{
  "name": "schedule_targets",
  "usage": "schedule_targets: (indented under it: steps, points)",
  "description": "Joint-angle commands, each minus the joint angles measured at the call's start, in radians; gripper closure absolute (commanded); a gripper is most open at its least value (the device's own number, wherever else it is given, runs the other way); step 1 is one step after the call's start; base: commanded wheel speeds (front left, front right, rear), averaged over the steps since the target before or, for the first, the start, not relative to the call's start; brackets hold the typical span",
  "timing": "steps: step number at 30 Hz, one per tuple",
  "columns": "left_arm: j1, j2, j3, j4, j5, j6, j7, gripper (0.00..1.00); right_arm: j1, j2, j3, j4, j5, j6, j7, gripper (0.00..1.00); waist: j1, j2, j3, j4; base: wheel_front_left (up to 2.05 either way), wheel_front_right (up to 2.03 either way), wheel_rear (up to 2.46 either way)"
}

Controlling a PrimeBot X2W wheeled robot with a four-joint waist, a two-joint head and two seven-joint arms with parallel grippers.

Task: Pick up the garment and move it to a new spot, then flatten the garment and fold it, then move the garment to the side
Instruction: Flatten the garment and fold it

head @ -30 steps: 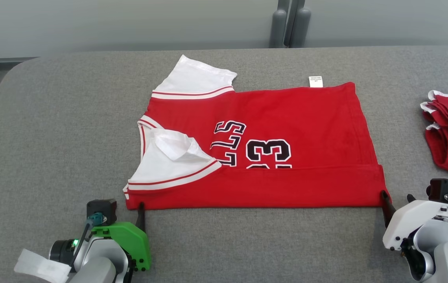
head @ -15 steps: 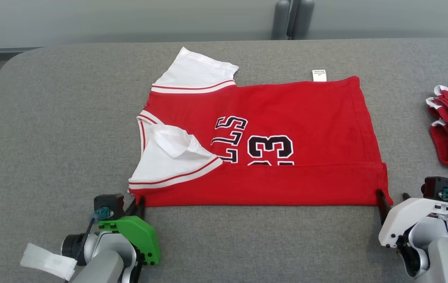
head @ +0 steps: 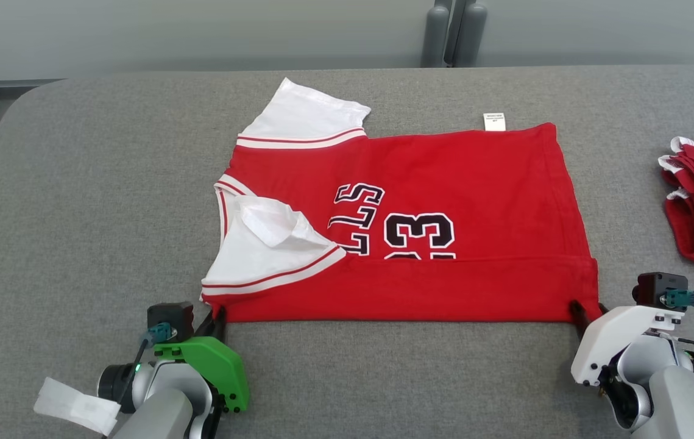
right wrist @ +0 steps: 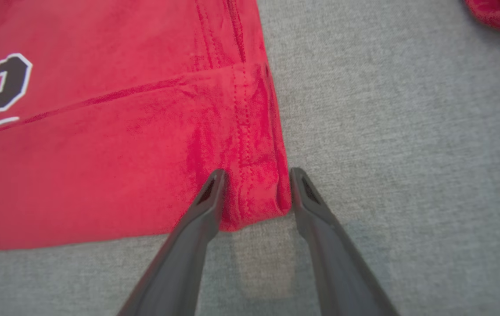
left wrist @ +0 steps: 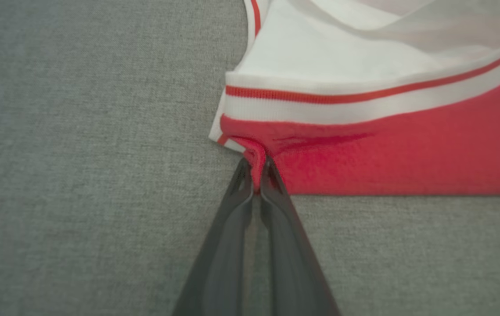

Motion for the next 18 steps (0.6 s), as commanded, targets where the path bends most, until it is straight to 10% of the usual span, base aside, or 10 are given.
schedule_targets:
  steps: [1,18]
  points:
    - [-0.001,-0.001,-0.007,0.012,-0.002,-0.009,-0.004,1.00,0.028,0.008,0.007,0.021,-0.012,0.000,0.021,1.00,0.0000,0.0000,-0.004,0.000,0.00,0.00,0.00]
    - [0.047,-0.002,0.004,0.000,-0.052,-0.050,-0.009,1.00,0.091,0.003,-0.026,-0.067,0.028,-0.001,0.020,1.00,0.0000,0.0000,-0.085,-0.007,0.00,0.00,0.00]
